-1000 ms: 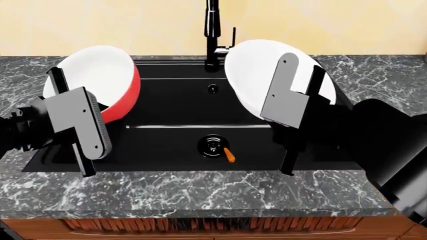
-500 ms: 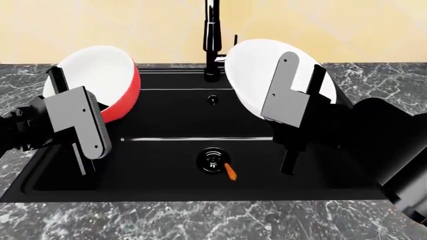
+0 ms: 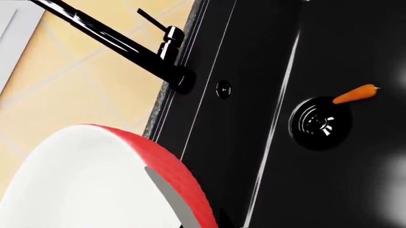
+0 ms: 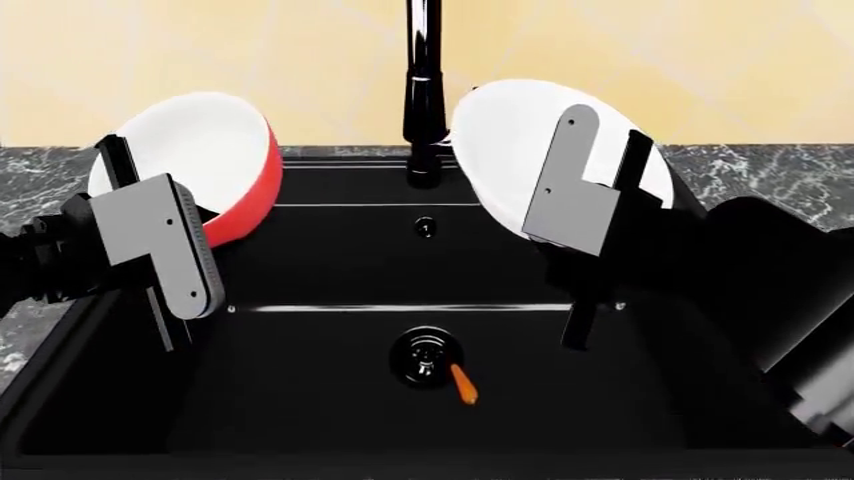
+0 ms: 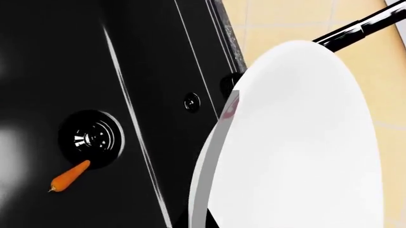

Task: Pick the bowl and bowl and place them in the sink. Then turn on the water.

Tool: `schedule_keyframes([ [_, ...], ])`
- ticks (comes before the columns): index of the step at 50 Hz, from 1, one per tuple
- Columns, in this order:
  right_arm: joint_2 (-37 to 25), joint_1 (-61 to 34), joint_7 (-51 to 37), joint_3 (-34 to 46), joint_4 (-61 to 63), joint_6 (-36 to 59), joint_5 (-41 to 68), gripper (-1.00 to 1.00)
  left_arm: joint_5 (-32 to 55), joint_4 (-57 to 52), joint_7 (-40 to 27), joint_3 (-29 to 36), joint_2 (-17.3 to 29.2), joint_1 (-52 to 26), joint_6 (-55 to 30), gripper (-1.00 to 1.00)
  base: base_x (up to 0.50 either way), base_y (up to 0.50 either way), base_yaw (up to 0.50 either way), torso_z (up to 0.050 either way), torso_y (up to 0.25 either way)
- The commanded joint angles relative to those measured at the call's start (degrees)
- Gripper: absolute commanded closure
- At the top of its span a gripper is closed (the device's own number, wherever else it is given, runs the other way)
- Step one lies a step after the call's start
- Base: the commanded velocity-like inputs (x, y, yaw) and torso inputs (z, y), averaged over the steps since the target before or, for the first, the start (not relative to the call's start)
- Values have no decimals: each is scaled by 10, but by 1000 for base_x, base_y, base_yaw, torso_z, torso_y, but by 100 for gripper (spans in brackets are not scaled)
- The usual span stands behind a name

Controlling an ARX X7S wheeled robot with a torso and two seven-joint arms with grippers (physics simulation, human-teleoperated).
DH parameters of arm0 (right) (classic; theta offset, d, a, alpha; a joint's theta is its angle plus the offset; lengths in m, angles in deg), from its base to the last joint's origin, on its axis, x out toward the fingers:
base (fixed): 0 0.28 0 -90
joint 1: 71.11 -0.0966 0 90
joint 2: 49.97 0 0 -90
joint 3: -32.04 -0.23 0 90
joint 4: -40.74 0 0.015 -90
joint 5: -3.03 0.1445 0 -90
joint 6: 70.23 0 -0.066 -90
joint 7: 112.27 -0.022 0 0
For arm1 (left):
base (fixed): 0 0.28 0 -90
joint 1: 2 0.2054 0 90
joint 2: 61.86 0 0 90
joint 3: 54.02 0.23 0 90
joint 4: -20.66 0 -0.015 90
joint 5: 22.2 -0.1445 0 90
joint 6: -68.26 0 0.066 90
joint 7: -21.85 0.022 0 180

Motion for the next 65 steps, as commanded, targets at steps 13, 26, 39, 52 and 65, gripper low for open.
schedule_keyframes([
  [13,-3,1,-4,-5,4,-3,-8,100,1,-6,-8,-10,0,-7,1,100,-222,2,0,0,2],
  [26,0,1,-4,-3,-1,-8,-10,100,10,-8,0,-12,1,-13,-12,100,-80,1,0,1,2],
  [39,-4,0,-3,-3,2,-5,-9,100,14,3,4,-18,3,-3,29,100,0,0,0,0,1],
  [52,-28,-10,11,5,18,12,-7,100,-9,29,15,10,-17,0,42,100,0,0,0,1,2],
  [65,-35,-7,8,-2,21,17,-1,100,-28,68,35,46,-49,-2,37,100,0,0,0,0,1],
])
